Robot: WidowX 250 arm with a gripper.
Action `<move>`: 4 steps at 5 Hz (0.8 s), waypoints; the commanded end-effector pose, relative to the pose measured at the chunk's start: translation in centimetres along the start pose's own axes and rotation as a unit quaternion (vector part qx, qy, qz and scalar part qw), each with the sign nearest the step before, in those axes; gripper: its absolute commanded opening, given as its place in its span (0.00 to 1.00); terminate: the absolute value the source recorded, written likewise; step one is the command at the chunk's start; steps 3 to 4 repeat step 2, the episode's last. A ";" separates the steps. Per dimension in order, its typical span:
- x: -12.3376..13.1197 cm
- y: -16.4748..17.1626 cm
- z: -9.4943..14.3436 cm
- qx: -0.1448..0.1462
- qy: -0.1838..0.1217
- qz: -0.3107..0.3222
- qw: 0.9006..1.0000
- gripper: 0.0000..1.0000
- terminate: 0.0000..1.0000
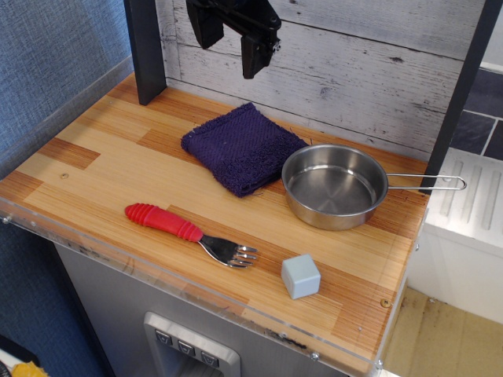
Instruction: Place the purple towel to the left of the pot
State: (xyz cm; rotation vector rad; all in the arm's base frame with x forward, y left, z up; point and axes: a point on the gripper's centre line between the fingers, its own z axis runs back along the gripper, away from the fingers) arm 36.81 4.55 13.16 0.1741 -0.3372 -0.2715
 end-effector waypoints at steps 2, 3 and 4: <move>-0.4 0.3 2.1 0.010 -0.026 0.002 1.000 1.00 1.00; -0.4 0.3 2.1 0.010 -0.026 0.002 1.000 1.00 1.00; -0.4 0.3 2.1 0.010 -0.026 0.002 1.000 1.00 1.00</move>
